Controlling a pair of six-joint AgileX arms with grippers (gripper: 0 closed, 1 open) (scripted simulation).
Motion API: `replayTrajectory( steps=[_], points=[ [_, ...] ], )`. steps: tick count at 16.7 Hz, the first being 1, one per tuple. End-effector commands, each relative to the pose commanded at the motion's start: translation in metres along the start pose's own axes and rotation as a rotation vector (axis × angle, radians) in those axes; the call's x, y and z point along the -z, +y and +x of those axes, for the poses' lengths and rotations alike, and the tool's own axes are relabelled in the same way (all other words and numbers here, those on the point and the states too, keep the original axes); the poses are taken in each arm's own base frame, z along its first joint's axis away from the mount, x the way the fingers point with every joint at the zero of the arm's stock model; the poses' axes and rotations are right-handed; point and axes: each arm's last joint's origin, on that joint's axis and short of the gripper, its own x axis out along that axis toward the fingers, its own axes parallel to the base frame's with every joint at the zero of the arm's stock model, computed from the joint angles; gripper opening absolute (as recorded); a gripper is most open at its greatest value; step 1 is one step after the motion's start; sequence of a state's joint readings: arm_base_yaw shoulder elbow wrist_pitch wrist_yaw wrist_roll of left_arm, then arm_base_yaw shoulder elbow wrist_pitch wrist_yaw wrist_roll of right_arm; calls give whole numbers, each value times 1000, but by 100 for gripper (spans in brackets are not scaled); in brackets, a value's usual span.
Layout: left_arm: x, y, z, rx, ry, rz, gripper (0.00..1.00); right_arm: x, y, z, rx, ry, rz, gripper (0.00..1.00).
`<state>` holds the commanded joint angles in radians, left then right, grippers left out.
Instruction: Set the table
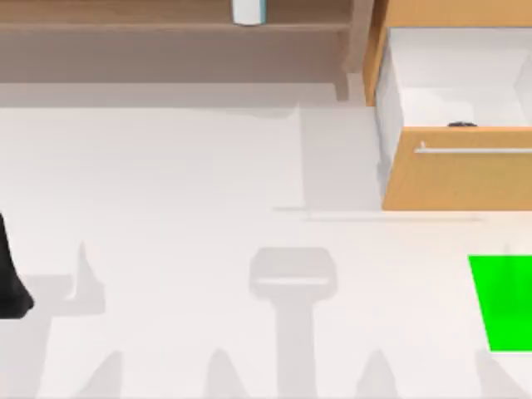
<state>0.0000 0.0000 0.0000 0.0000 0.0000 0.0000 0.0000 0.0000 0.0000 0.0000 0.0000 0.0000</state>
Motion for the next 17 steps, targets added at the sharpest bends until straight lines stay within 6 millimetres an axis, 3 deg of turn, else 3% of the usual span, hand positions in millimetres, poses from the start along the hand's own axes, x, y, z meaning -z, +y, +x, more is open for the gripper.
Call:
replayTrajectory(
  steps=[5,10,13,17],
  points=[
    [0,0,0,0,0,0,100,-12,1,0,-13,41,4,100],
    [0,0,0,0,0,0,100,-69,5,16,-40,230,20,100],
    [0,0,0,0,0,0,100,-112,9,50,-43,408,30,100],
    [0,0,0,0,0,0,100,-150,18,130,-35,682,37,100]
  ],
)
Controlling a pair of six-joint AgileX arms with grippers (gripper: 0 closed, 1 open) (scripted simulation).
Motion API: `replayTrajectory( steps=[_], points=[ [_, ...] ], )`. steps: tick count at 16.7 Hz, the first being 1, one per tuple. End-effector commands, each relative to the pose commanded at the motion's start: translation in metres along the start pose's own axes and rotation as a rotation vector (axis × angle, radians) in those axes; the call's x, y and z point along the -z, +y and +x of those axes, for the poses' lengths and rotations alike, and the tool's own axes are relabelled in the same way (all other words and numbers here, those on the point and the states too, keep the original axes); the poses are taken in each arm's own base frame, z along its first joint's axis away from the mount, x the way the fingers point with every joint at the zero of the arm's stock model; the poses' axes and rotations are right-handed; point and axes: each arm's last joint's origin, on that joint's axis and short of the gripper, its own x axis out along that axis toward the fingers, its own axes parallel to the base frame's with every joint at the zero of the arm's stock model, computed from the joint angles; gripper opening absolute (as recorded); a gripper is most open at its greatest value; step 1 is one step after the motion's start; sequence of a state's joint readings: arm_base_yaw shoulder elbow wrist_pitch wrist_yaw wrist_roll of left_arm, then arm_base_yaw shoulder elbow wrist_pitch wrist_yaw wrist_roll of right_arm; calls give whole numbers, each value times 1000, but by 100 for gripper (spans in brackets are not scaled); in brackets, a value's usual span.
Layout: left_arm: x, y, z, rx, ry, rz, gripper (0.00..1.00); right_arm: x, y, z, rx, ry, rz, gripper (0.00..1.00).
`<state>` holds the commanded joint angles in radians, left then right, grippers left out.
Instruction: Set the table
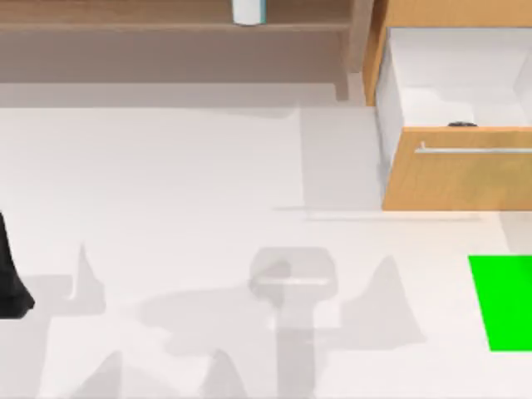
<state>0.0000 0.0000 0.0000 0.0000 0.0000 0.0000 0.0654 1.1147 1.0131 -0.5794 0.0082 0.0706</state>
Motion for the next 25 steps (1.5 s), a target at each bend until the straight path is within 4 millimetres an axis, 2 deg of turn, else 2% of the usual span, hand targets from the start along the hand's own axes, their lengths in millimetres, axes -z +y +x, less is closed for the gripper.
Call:
replayTrajectory(
  steps=[3,6,10,13,16,25],
  points=[
    [0,0,0,0,0,0,100,-45,10,58,7,213,2,100],
    [0,0,0,0,0,0,100,-67,23,130,15,414,-4,100],
    [0,0,0,0,0,0,100,-63,38,217,31,636,-13,100],
    [0,0,0,0,0,0,100,-51,43,259,44,742,-14,100],
    [0,0,0,0,0,0,100,-46,44,280,52,786,-8,100],
    [0,0,0,0,0,0,100,-43,42,283,53,789,-6,100]
  ],
)
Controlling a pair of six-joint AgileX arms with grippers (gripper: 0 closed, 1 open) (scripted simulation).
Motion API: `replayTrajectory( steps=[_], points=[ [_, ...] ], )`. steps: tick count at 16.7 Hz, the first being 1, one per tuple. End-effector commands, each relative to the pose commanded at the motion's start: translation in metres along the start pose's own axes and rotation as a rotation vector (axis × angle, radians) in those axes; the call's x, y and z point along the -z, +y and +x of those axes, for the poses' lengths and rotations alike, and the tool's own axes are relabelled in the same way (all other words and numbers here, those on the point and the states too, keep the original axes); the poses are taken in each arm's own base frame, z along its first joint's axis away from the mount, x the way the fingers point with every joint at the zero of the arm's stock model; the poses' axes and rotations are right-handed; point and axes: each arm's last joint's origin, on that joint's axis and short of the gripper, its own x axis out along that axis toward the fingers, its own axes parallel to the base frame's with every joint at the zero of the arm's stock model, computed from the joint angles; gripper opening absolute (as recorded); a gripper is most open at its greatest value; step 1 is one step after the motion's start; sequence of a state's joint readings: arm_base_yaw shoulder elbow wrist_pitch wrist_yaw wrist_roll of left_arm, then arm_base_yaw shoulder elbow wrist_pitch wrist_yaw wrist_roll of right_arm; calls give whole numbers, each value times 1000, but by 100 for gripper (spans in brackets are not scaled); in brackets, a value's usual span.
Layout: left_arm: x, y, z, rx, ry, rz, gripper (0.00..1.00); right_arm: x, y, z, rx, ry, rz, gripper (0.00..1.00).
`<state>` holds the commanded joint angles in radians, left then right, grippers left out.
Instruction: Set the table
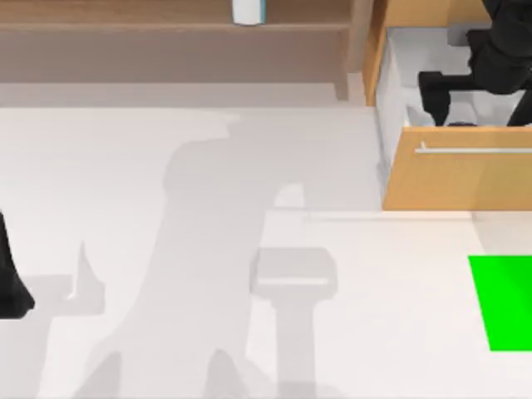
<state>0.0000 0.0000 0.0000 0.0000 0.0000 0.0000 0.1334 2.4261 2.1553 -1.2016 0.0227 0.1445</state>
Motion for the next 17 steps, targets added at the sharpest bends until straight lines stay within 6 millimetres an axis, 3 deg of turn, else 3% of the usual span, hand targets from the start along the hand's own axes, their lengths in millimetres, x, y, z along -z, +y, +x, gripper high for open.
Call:
replayTrajectory(
  steps=[10,13,17],
  points=[
    [0,0,0,0,0,0,100,-1,1,27,0,0,0,100],
    [0,0,0,0,0,0,100,-1,1,27,0,0,0,100],
    [0,0,0,0,0,0,100,-1,1,27,0,0,0,70]
  ],
)
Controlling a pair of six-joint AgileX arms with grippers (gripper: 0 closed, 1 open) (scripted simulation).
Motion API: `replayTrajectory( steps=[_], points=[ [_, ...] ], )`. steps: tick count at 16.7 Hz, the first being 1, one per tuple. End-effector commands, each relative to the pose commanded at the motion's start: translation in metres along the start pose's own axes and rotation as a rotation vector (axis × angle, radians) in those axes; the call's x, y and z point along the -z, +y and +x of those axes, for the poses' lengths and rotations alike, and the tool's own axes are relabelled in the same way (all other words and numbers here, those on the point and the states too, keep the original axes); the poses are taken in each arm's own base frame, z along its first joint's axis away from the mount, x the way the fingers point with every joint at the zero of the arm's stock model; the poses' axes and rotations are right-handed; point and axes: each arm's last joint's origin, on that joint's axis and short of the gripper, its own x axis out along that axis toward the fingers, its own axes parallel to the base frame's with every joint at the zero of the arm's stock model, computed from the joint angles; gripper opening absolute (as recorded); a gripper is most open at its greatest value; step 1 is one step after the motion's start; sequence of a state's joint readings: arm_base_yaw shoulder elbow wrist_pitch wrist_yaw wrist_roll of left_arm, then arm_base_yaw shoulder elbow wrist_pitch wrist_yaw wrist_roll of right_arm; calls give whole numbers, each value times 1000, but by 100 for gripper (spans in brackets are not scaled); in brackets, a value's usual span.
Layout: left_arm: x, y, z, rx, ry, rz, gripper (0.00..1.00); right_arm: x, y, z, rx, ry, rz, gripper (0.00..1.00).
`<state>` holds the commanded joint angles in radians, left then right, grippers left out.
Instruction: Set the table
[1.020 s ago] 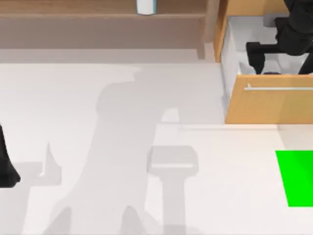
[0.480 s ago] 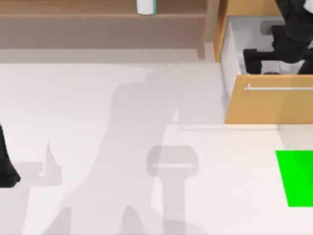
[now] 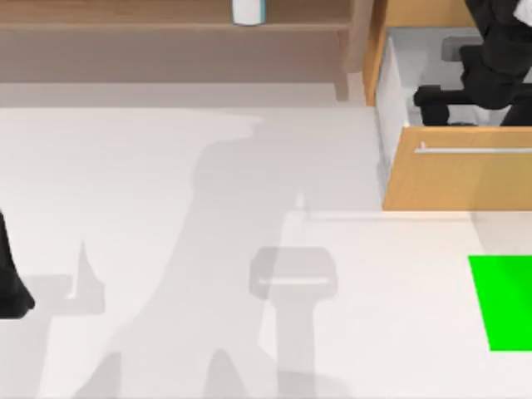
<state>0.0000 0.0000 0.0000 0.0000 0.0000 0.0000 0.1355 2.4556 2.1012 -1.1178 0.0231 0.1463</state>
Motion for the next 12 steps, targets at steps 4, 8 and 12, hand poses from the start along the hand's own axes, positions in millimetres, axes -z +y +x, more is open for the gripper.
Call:
replayTrajectory(
  steps=[4,8,12],
  points=[
    [0,0,0,0,0,0,100,0,0,0,0,0,0,40],
    [0,0,0,0,0,0,100,0,0,0,0,0,0,10],
    [0,0,0,0,0,0,100,0,0,0,0,0,0,0]
  ],
)
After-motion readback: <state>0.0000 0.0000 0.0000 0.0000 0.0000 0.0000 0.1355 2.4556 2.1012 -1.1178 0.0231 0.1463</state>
